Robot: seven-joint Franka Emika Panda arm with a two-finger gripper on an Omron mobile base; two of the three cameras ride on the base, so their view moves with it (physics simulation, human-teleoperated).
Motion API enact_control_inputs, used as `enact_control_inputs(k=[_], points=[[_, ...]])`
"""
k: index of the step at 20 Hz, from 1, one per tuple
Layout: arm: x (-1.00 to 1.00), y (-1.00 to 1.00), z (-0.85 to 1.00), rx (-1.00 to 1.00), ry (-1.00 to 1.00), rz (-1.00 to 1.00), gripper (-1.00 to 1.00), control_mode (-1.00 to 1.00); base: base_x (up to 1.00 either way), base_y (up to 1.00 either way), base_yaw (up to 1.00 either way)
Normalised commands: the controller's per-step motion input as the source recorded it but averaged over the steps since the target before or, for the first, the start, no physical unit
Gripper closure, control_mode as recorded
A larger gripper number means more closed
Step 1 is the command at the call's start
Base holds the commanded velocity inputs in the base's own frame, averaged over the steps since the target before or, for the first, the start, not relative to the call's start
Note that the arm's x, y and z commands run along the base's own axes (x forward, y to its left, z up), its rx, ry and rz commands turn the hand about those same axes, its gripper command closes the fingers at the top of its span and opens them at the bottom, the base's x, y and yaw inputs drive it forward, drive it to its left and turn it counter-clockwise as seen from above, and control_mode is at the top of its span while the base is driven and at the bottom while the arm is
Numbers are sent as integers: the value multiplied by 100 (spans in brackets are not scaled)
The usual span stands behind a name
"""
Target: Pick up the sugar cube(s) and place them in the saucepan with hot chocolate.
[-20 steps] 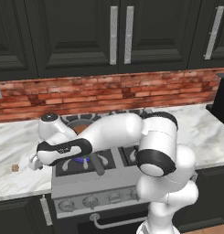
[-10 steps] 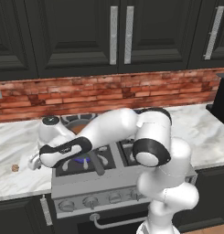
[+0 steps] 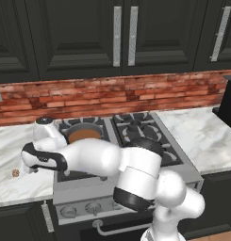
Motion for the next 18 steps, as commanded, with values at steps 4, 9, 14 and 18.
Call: enact_control_inputs(k=[4, 9, 14, 18], points=[[0, 22, 5, -6, 0, 0, -100, -100, 0, 0, 0], [0, 17, 0, -5, 0, 0, -100, -100, 0, 0, 0], [2, 14, 0, -3, 0, 0, -100, -100, 0, 0, 0], [11, 4, 0, -2, 0, -1, -100, -100, 0, 0, 0]])
